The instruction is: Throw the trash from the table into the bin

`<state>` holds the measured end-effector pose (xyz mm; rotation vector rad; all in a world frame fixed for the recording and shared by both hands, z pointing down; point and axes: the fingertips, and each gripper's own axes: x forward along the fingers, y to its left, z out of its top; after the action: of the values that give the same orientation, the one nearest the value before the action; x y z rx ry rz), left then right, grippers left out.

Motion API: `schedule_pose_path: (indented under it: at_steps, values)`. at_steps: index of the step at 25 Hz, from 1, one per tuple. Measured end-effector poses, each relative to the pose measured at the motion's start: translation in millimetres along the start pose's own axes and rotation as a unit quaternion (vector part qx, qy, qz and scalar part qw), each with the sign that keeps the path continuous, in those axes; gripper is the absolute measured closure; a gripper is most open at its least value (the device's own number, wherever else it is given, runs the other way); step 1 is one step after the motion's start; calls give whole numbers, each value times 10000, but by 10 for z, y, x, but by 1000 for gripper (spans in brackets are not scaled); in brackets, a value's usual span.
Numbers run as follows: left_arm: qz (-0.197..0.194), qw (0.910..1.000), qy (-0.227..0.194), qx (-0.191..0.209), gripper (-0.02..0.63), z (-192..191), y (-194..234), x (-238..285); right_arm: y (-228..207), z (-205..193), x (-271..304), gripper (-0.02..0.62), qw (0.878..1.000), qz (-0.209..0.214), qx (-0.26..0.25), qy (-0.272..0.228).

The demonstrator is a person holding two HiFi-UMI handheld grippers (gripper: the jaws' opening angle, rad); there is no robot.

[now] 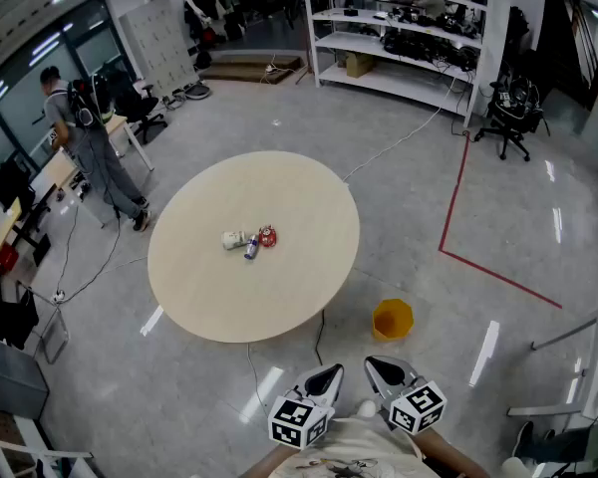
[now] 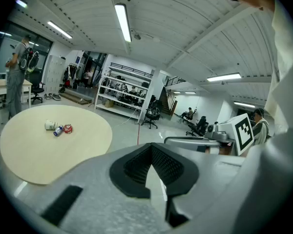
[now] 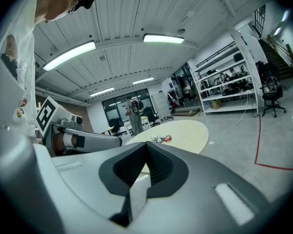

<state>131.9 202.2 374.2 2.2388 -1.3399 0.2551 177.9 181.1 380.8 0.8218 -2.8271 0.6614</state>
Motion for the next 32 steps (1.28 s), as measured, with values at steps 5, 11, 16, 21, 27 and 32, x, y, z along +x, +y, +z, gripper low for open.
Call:
schedule_pose_path:
  at_steps: [5,11,16,21,27,32]
  values:
    - [33,9999,102,-115,600,-161,-96,4,-79,-51,-161,594,10000,-82,30,23]
    - [96,9997,161,-163,600,-192,-155,50,-127,-113,-260,592,9998,10,194,70]
    - [148,9995,205,-184,600,-208,-247,162,-240,-79,-329,591,9989,138,457,-45]
    - [290,9990,163,-296,600,-287,-408,240,-357,-170,-474,591,9989,243,393,61]
    - [561,9971,89,-500,600,-191,-175,292,-407,-190,-222,591,9967,497,568,289]
    - [607,9960,55,-654,600,-146,220,472,-483,-145,233,591,9962,640,375,454]
